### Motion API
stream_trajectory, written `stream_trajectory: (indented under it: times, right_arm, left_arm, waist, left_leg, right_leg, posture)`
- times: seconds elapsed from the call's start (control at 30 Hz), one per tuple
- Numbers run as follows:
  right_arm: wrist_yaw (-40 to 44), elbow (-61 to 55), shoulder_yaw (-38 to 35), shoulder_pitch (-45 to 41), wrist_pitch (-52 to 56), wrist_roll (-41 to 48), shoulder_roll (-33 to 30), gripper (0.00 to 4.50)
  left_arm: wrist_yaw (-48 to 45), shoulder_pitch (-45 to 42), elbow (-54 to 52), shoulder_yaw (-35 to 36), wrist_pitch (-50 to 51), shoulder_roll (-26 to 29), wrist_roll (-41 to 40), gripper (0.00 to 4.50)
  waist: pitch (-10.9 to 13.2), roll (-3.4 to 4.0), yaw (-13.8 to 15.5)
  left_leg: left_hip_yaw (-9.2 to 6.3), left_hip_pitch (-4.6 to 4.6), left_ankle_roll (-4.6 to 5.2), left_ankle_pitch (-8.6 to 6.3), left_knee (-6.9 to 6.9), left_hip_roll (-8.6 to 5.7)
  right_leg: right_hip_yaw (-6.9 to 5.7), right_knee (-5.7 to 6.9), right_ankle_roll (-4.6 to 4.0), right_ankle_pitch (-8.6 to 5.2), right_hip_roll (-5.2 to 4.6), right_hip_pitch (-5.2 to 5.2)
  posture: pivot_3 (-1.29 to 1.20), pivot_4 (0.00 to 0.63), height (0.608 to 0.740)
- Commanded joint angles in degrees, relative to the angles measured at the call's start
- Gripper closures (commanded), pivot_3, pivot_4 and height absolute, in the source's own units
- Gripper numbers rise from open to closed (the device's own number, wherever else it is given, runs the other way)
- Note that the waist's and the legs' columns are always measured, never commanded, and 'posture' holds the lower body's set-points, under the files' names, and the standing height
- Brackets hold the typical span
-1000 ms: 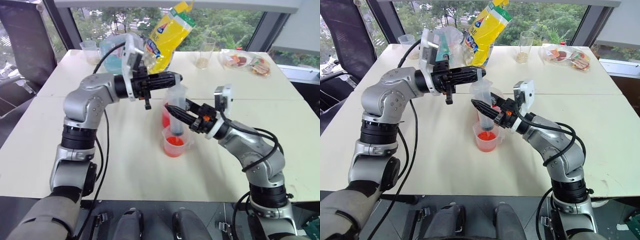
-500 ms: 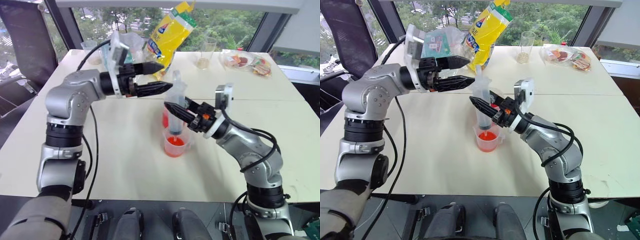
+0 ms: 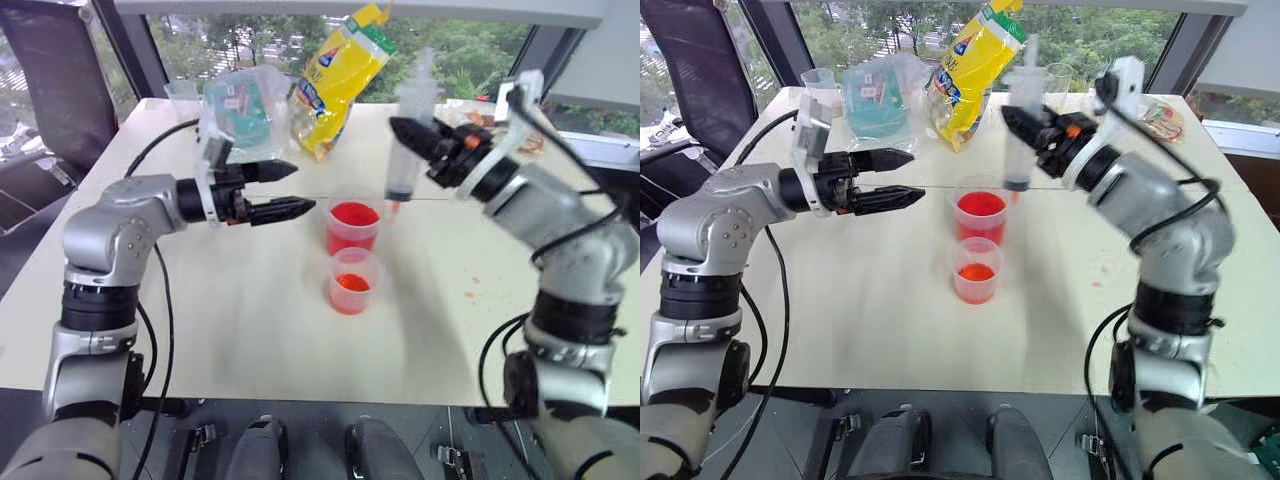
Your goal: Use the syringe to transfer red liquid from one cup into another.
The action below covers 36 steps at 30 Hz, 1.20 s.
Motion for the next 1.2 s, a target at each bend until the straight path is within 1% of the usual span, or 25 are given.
stream_trajectory:
  times: [0.03, 0.13, 0.23, 0.4, 0.53, 0.57, 0.6, 0.7, 0.8, 0.87, 0.93, 0.97, 1.03, 1.13, 1.2]
  right_arm:
    - [-0.32, 8.45, 2.22, -3.65, 12.33, -2.89, -6.81, 3.14]
    - [1.51, 15.59, 7.81, -5.27, 15.78, -8.32, -11.32, 3.14]
    - [4.13, 21.56, 12.61, -6.12, 16.51, -12.82, -13.04, 3.14]
    - [8.41, 31.03, 18.67, -6.17, 12.47, -20.59, -12.82, 3.14]
    - [11.72, 35.91, 20.75, -6.47, 8.83, -24.81, -11.53, 3.14]
    - [12.4, 36.79, 20.92, -6.64, 8.22, -25.59, -11.27, 2.06]
    - [13.15, 37.32, 21.01, -6.77, 7.73, -26.21, -11.08, 1.71]
    - [15.29, 36.92, 20.67, -7.09, 7.46, -27.45, -11.12, 0.06]
    - [18.09, 33.05, 20.76, -6.97, 8.2, -27.91, -12.59, 0.02]
    - [21.51, 26.76, 21.77, -5.62, 7.27, -27.91, -15.41, 0.02]
    - [26.85, 17.94, 22.48, -2.94, 5.83, -26.63, -19.71, 0.02]
    - [31.27, 11.71, 21.68, -0.73, 5.11, -24.35, -22.83, 0.02]
    - [36.67, 3.69, 20.07, 2.48, 4.03, -21.46, -26.68, 0.02]
    - [43.72, -8.09, 13.62, 8.74, 1.53, -16.0, -31.32, 0.02]
    - [47.42, -13.08, 9.54, 12.96, 0.83, -13.06, -33.89, 0.02]
  left_arm:
    - [0.89, 0.16, -2.97, 0.46, -0.36, -0.51, -1.59, 0.08]
    - [1.36, 1.02, -3.5, 0.39, -0.65, -0.75, -1.95, 0.08]
    - [1.95, 1.87, -4.1, 0.54, -0.75, -1.0, -2.28, 0.08]
    - [3.25, 3.27, -6.03, 0.54, -0.57, -1.24, -2.58, 0.08]
    - [4.41, 4.33, -7.6, 0.61, -0.18, -0.93, -3.11, 0.08]
    - [4.71, 4.65, -8.13, 0.67, 0.09, -0.83, -3.4, 0.0]
    - [5.06, 5.04, -8.72, 0.77, 0.47, -0.71, -3.75, 0.0]
    - [5.97, 6.18, -10.46, 1.48, 1.83, -0.24, -5.29, 0.0]
    - [6.54, 7.23, -11.99, 2.2, 3.09, 0.55, -6.77, 0.0]
    - [6.72, 8.16, -12.99, 2.51, 3.85, 1.58, -7.54, 0.0]
    - [6.86, 9.18, -13.81, 2.93, 4.24, 2.98, -7.85, 0.0]
    - [6.96, 9.72, -14.06, 3.43, 4.49, 3.92, -8.04, 0.0]
    - [7.14, 10.47, -14.43, 4.07, 4.78, 5.25, -8.44, 0.0]
    - [7.14, 12.44, -15.61, 4.44, 5.21, 7.45, -8.6, 0.0]
    - [7.13, 13.59, -16.05, 4.55, 5.28, 8.43, -8.55, 0.0]
  waist:
    - [0.0, 0.0, -0.09]
    - [0.0, 0.01, -0.5]
    - [0.01, 0.01, -0.85]
    - [0.01, 0.01, -0.76]
    - [0.01, 0.01, -0.53]
    - [0.01, 0.01, -0.5]
    - [0.01, 0.01, -0.49]
    - [0.01, 0.01, -0.52]
    - [0.01, 0.01, -0.48]
    - [0.04, 0.07, -0.45]
    - [0.04, 0.08, -0.33]
    - [0.04, 0.08, -0.26]
    - [0.05, 0.08, -0.11]
    - [0.05, 0.08, -0.23]
    - [0.05, 0.08, -0.21]
  left_leg:
    - [0.01, -0.02, 0.02, -0.01, -0.01, 0.0]
    - [0.06, -0.06, 0.07, -0.04, -0.08, 0.01]
    - [0.12, -0.09, 0.08, -0.05, -0.1, 0.03]
    - [0.12, -0.1, 0.08, -0.05, -0.06, 0.02]
    - [0.12, -0.13, 0.08, -0.05, -0.05, 0.01]
    - [0.12, -0.14, 0.08, -0.05, -0.05, 0.01]
    - [0.11, -0.14, 0.08, -0.05, -0.05, 0.01]
    - [0.11, -0.13, 0.08, -0.05, -0.05, 0.01]
    - [0.09, -0.13, 0.07, -0.04, -0.04, 0.02]
    - [0.1, -0.14, 0.07, -0.04, -0.04, 0.02]
    - [0.09, -0.15, 0.08, -0.05, -0.06, 0.02]
    - [0.08, -0.16, 0.09, -0.05, -0.09, 0.02]
    - [0.0, -0.21, 0.11, -0.07, -0.1, 0.02]
    - [-0.04, -0.19, 0.13, -0.08, -0.04, 0.02]
    - [-0.04, -0.16, 0.14, -0.09, -0.03, 0.01]
  right_leg:
    - [0.01, -0.02, 0.0, 0.0, 0.0, -0.01]
    - [0.06, -0.12, 0.0, 0.0, 0.03, -0.07]
    - [0.12, -0.12, 0.0, 0.0, 0.1, -0.15]
    - [0.12, -0.1, 0.0, 0.0, 0.1, -0.14]
    - [0.11, -0.11, 0.0, 0.0, 0.09, -0.16]
    - [0.11, -0.12, 0.0, 0.0, 0.09, -0.16]
    - [0.1, -0.12, 0.0, 0.0, 0.09, -0.15]
    - [0.1, -0.11, 0.0, 0.0, 0.08, -0.15]
    - [0.1, -0.09, 0.0, 0.0, 0.09, -0.15]
    - [0.1, -0.09, 0.0, 0.0, 0.09, -0.16]
    - [0.09, -0.11, 0.01, 0.0, 0.08, -0.17]
    - [0.08, -0.14, 0.01, 0.0, 0.09, -0.18]
    - [0.01, -0.19, 0.01, -0.01, 0.09, -0.18]
    - [-0.01, -0.21, 0.01, -0.01, 0.08, -0.09]
    - [-0.01, -0.21, 0.01, -0.01, 0.06, -0.04]
  posture:
    - [0.0, 0.15, 0.74]
    - [0.0, 0.15, 0.74]
    - [0.0, 0.15, 0.74]
    - [0.0, 0.15, 0.74]
    - [0.0, 0.15, 0.74]
    - [0.0, 0.15, 0.74]
    - [0.0, 0.15, 0.74]
    - [0.0, 0.15, 0.74]
    - [0.0, 0.15, 0.74]
    - [0.0, 0.15, 0.74]
    - [0.0, 0.15, 0.74]
    - [0.0, 0.15, 0.74]
    - [0.0, 0.15, 0.74]
    - [0.0, 0.15, 0.74]
    - [0.0, 0.15, 0.74]
